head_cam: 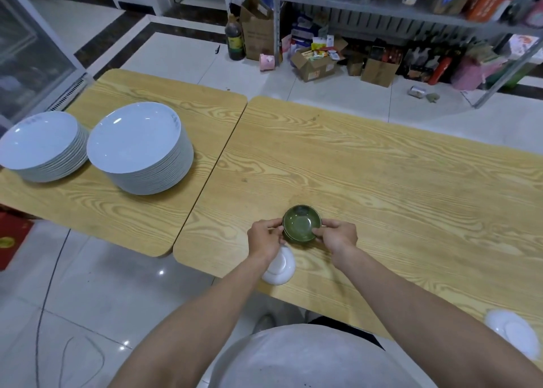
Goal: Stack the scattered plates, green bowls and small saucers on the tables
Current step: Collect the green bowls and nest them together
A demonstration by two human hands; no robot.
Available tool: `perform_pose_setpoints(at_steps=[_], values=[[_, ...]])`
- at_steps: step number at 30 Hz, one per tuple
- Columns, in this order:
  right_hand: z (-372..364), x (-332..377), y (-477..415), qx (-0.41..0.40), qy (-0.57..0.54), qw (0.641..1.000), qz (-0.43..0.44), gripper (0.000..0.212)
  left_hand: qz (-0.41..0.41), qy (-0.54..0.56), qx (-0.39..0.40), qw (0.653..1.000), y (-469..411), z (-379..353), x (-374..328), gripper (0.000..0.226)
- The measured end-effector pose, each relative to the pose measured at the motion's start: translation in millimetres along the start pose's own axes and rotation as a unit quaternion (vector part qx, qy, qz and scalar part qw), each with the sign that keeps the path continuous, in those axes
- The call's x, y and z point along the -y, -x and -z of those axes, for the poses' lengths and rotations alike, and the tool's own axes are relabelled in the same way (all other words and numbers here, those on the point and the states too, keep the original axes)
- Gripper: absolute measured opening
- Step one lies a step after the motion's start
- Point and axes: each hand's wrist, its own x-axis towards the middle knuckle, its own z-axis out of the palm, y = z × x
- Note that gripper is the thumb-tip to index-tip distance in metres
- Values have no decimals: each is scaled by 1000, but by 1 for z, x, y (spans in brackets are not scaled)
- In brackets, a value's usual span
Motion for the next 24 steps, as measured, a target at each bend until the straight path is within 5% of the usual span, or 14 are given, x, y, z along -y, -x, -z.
perform_pose_setpoints(at_steps=[9, 13, 20, 24], values=[[2, -3, 2, 8, 18, 1000, 11, 28, -27, -62, -7, 998, 4, 0, -5, 25], [11, -3, 7, 10, 150, 984, 100, 32, -122, -182, -2, 976, 8, 4, -13, 23], [38, 5, 35, 88, 431, 859, 263, 58, -299, -440, 79, 843, 21, 4, -36, 43], [54, 3, 53, 70, 576, 753, 309, 65, -340, -531, 113, 768, 36, -2, -47, 52]])
